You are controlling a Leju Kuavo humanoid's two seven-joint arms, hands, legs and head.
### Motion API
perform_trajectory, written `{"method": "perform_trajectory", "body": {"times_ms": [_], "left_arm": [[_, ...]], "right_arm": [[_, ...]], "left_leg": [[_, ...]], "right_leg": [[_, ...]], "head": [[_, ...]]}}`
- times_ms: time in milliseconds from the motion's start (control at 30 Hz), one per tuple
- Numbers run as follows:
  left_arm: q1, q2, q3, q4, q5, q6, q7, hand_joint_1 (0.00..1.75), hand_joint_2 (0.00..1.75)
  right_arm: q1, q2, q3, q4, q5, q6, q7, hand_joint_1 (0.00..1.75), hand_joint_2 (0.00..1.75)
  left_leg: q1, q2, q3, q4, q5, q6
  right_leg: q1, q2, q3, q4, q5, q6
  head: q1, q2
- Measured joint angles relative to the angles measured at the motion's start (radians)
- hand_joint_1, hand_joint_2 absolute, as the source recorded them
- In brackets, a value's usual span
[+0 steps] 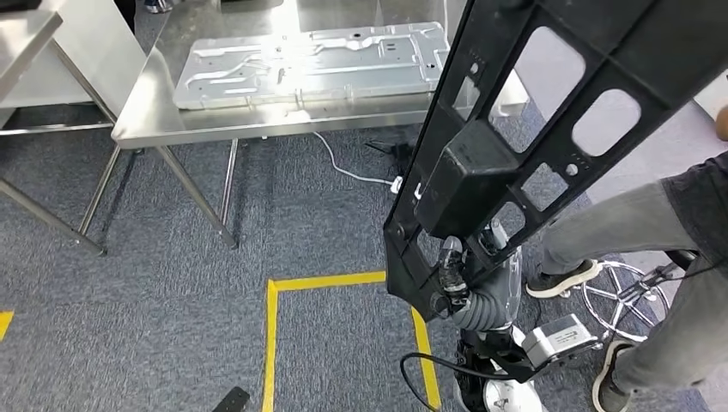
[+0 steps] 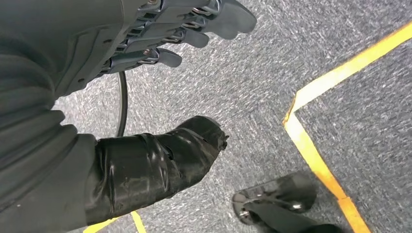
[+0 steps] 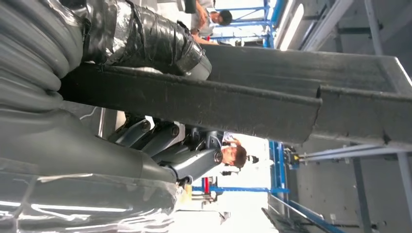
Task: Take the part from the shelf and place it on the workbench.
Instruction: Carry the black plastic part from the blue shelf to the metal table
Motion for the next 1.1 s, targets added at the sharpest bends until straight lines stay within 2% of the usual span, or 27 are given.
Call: {"method": "perform_trajectory", "body": {"times_ms": [33, 67, 133, 200, 267, 333, 400, 500, 533, 567, 633, 700, 800, 867, 933, 1000, 1033, 1067, 1100], "left_arm": [[0.003, 0.0, 0.0, 0.0, 0.0, 0.0, 0.0, 0.0, 1.75], [0.005, 0.0, 0.0, 0.0, 0.001, 0.0, 0.0, 0.0, 1.75], [0.006, 0.001, 0.0, 0.0, 0.001, 0.0, 0.0, 0.0, 1.75], [0.005, 0.002, 0.0, 0.0, 0.001, 0.0, 0.001, 0.0, 1.75], [0.005, 0.003, 0.0, 0.0, 0.002, 0.0, 0.001, 0.0, 1.75], [0.005, 0.004, 0.0, 0.0, 0.004, 0.0, 0.001, 0.0, 1.75], [0.003, 0.003, 0.0, 0.0, 0.005, 0.0, 0.001, 0.0, 1.75], [0.002, 0.003, 0.0, 0.0, 0.006, 0.0, 0.001, 0.0, 1.75], [0.004, 0.002, 0.0, 0.0, 0.007, 0.0, 0.001, 0.0, 1.75], [0.005, 0.002, 0.0, 0.0, 0.008, 0.0, 0.001, 0.0, 1.75], [0.007, 0.001, 0.0, 0.0, 0.008, 0.0, 0.001, 0.0, 1.75], [0.005, 0.001, 0.0, 0.0, 0.01, 0.0, 0.001, 0.0, 1.75], [0.004, 0.001, 0.0, 0.0, 0.011, -0.001, 0.001, 0.0, 1.75], [0.004, 0.001, 0.0, 0.0, 0.013, -0.001, -0.002, 0.0, 1.75], [0.001, 0.002, 0.0, 0.0, 0.017, -0.001, -0.006, 0.0, 1.75], [0.001, 0.004, 0.0, 0.0, 0.022, -0.002, -0.009, 0.0, 1.75], [0.003, 0.005, 0.0, 0.0, 0.026, -0.004, -0.01, 0.0, 1.75], [0.005, 0.006, 0.0, 0.0, 0.029, -0.005, -0.01, 0.0, 1.75], [0.006, 0.007, 0.0, 0.0, 0.033, -0.005, -0.009, 0.0, 1.75]], "right_arm": [[0.001, 0.0, 0.0, 0.0, -0.005, 0.0, -0.002, 1.75, 1.75], [0.002, 0.0, 0.0, 0.0, -0.01, 0.001, -0.005, 1.75, 1.75], [0.002, 0.0, 0.0, 0.001, -0.017, 0.001, -0.01, 1.75, 1.75], [0.001, 0.001, 0.0, 0.002, -0.019, 0.002, -0.012, 1.75, 1.75], [0.002, 0.002, 0.0, 0.003, -0.021, 0.003, -0.012, 1.75, 1.75], [0.0, 0.002, -0.001, 0.003, -0.022, 0.005, -0.012, 1.75, 1.75], [-0.003, 0.002, -0.001, 0.003, -0.022, 0.006, -0.014, 1.75, 1.75], [0.0, 0.002, -0.002, 0.004, -0.026, 0.007, -0.016, 1.75, 1.75], [0.002, 0.002, -0.002, 0.005, -0.027, 0.007, -0.016, 1.75, 1.75], [0.003, 0.002, -0.002, 0.005, -0.028, 0.007, -0.016, 1.75, 1.75], [0.003, 0.002, -0.002, 0.006, -0.029, 0.007, -0.016, 1.75, 1.75], [0.003, 0.002, -0.002, 0.007, -0.031, 0.009, -0.017, 1.75, 1.75], [0.006, 0.002, -0.002, 0.008, -0.028, 0.018, -0.019, 1.75, 1.75], [0.006, 0.002, -0.002, 0.006, -0.018, 0.023, -0.024, 1.75, 1.75], [0.005, 0.004, -0.002, 0.004, -0.005, 0.024, -0.029, 1.75, 1.75], [0.005, 0.006, -0.002, 0.004, 0.003, 0.025, -0.029, 1.75, 1.75], [0.006, 0.006, -0.002, 0.004, 0.005, 0.025, -0.029, 1.75, 1.75], [0.006, 0.007, -0.002, 0.004, 0.008, 0.025, -0.028, 1.75, 1.75], [0.006, 0.007, -0.002, 0.005, 0.012, 0.025, -0.028, 1.75, 1.75]], "left_leg": [[0.0, 0.001, -0.018, 0.001, 0.007, 0.002], [-0.001, 0.002, -0.02, -0.028, 0.031, 0.006], [-0.007, 0.003, 0.006, -0.144, 0.123, 0.021], [-0.019, 0.004, 0.028, -0.222, 0.167, 0.039], [-0.028, 0.004, 0.041, -0.243, 0.166, 0.053], [-0.022, 0.003, 0.068, -0.266, 0.172, 0.059], [-0.016, 0.003, 0.092, -0.28, 0.166, 0.064], [-0.015, 0.002, 0.112, -0.283, 0.148, 0.07], [-0.014, 0.002, 0.12, -0.282, 0.14, 0.068], [-0.012, 0.0, 0.129, -0.28, 0.131, 0.066], [-0.008, -0.002, 0.147, -0.273, 0.11, 0.056], [-0.007, -0.005, 0.153, -0.261, 0.09, 0.04], [-0.009, -0.007, 0.157, -0.25, 0.076, 0.02], [-0.006, -0.004, 0.139, -0.207, 0.075, 0.012], [-0.003, 0.002, 0.076, -0.101, 0.054, 0.002], [-0.002, 0.004, 0.0, -0.001, 0.013, -0.005], [-0.002, 0.005, -0.024, 0.016, 0.004, -0.005], [-0.002, 0.005, -0.033, -0.001, 0.017, -0.003], [-0.003, 0.005, -0.027, -0.048, 0.05, 0.001]], "right_leg": [[0.002, 0.0, 0.011, 0.0, -0.009, -0.001], [0.005, 0.0, 0.022, 0.0, -0.017, -0.001], [0.009, 0.0, 0.046, -0.002, -0.036, 0.0], [0.01, 0.001, 0.061, -0.008, -0.048, 0.006], [0.01, 0.002, 0.073, -0.008, -0.047, 0.017], [0.01, 0.0, 0.072, 0.015, -0.044, 0.027], [0.01, -0.003, 0.037, 0.083, -0.064, 0.036], [0.006, -0.004, -0.068, 0.222, -0.124, 0.045], [0.003, -0.004, -0.092, 0.234, -0.127, 0.049], [-0.001, -0.004, -0.1, 0.217, -0.108, 0.052], [-0.009, -0.004, -0.083, 0.115, -0.018, 0.061], [-0.01, -0.005, -0.067, 0.029, 0.031, 0.057], [-0.008, -0.005, -0.057, 0.014, 0.032, 0.03], [-0.01, -0.006, -0.04, 0.007, 0.028, 0.017], [-0.01, -0.008, -0.021, -0.001, 0.019, 0.009], [-0.008, -0.008, -0.004, -0.003, 0.004, 0.005], [-0.007, -0.008, 0.007, -0.003, -0.004, 0.005], [-0.006, -0.007, 0.019, -0.003, -0.014, 0.005], [-0.004, -0.006, 0.033, -0.003, -0.024, 0.005]], "head": [[0.0, 0.0], [0.0, 0.0], [0.001, 0.0], [0.001, 0.0], [-0.001, 0.0], [-0.003, 0.0], [-0.003, 0.0], [-0.001, 0.0], [-0.001, 0.0], [-0.001, 0.0], [0.0, 0.0], [0.002, 0.0], [0.001, 0.0], [-0.001, 0.0], [-0.004, 0.0], [-0.005, 0.0], [-0.005, 0.0], [-0.005, 0.0], [-0.005, 0.0]]}}
